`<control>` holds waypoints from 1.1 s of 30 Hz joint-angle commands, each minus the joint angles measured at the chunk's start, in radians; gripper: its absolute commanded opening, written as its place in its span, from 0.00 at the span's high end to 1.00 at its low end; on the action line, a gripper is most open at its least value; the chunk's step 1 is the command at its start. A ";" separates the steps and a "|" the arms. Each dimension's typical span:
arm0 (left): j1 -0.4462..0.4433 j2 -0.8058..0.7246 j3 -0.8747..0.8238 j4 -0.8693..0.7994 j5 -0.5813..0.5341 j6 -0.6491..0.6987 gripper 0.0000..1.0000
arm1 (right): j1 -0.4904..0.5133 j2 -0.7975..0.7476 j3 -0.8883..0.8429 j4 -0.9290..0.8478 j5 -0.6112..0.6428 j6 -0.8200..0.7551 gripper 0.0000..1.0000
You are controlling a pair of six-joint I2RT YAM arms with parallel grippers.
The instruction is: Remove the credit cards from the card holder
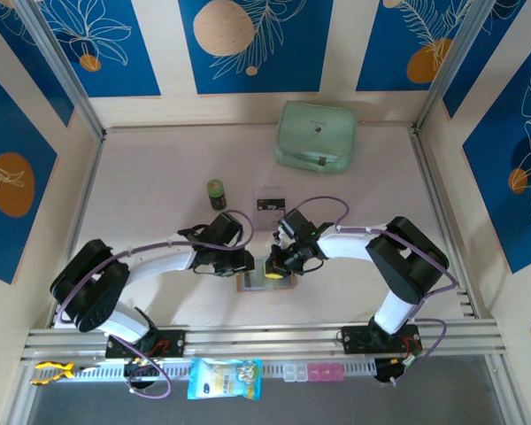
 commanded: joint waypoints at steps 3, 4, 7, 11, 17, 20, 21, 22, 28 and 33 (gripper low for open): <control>-0.013 0.022 -0.011 0.016 0.011 -0.018 0.74 | -0.013 -0.023 -0.029 0.005 -0.036 0.021 0.96; -0.014 0.025 -0.012 0.016 0.011 -0.019 0.74 | -0.013 -0.023 -0.031 0.009 -0.037 0.022 0.96; -0.016 0.032 -0.015 0.035 0.018 -0.026 0.74 | -0.015 -0.025 -0.035 0.015 -0.043 0.024 0.96; -0.017 0.040 -0.018 0.045 0.020 -0.033 0.74 | -0.019 -0.024 -0.042 0.025 -0.047 0.029 0.96; -0.019 0.042 -0.026 0.083 0.038 -0.047 0.78 | -0.020 -0.025 -0.045 0.034 -0.056 0.031 0.96; -0.018 0.039 -0.031 0.110 0.049 -0.058 0.82 | -0.020 -0.028 -0.046 0.033 -0.055 0.028 0.96; -0.019 0.036 -0.032 0.117 0.052 -0.060 0.83 | -0.020 -0.029 -0.044 0.031 -0.057 0.028 0.96; -0.019 0.034 -0.032 0.122 0.054 -0.063 0.84 | -0.019 -0.030 -0.043 0.028 -0.057 0.028 0.96; -0.018 0.008 -0.022 0.106 0.057 -0.063 0.84 | -0.016 -0.074 -0.024 0.005 -0.046 0.029 0.92; -0.020 -0.016 -0.004 0.079 0.058 -0.058 0.82 | -0.019 -0.137 -0.001 -0.063 -0.002 0.016 0.86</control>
